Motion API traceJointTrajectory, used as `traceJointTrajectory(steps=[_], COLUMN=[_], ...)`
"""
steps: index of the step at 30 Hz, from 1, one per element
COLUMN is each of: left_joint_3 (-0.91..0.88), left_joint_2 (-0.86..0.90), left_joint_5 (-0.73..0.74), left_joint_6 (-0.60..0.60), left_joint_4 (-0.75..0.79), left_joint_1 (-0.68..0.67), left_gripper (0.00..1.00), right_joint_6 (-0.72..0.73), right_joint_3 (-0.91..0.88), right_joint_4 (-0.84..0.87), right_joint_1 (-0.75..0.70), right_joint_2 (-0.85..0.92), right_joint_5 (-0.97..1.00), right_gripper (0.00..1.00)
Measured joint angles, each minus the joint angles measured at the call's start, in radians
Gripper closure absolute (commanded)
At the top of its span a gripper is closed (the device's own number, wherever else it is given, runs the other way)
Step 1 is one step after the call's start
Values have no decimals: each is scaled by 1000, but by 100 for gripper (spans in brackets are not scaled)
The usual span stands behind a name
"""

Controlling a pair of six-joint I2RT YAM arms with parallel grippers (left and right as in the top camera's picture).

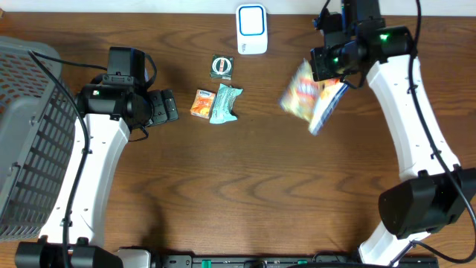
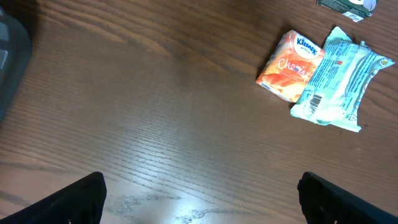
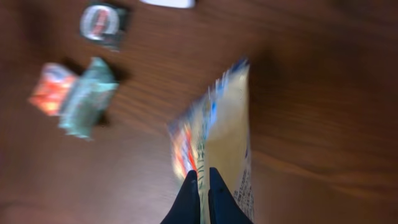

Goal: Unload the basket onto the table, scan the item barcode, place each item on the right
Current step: 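Grasp the yellow snack bag with the right gripper and pull it right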

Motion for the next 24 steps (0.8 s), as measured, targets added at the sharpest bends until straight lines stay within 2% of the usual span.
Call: traceJointTrajectory(steps=[2,5,7,12,16,19,24], left_joint_3=[0,0,0,0,0,0,0], left_joint_2=[0,0,0,0,0,0,0], left_joint_5=[0,0,0,0,0,0,0], left_joint_6=[0,0,0,0,0,0,0], left_joint_4=[0,0,0,0,0,0,0], left_joint_1=[0,0,0,0,0,0,0], left_gripper=[2,2,2,2,2,2,2], right_joint_6=[8,23,23,6,-4,19,128], right_joint_3=[-3,-21,-31,-88,-146,-217,-345], right_joint_4=[-13,-14,-15,-42,-52,-58,-55], right_joint_1=[19,25,25,28,44,80,170], right_joint_2=[9,32,43,72,73,74,74], right_joint_5=[78,139,161,174,176,203,370], right_gripper=[99,76,69,32,18,2,1])
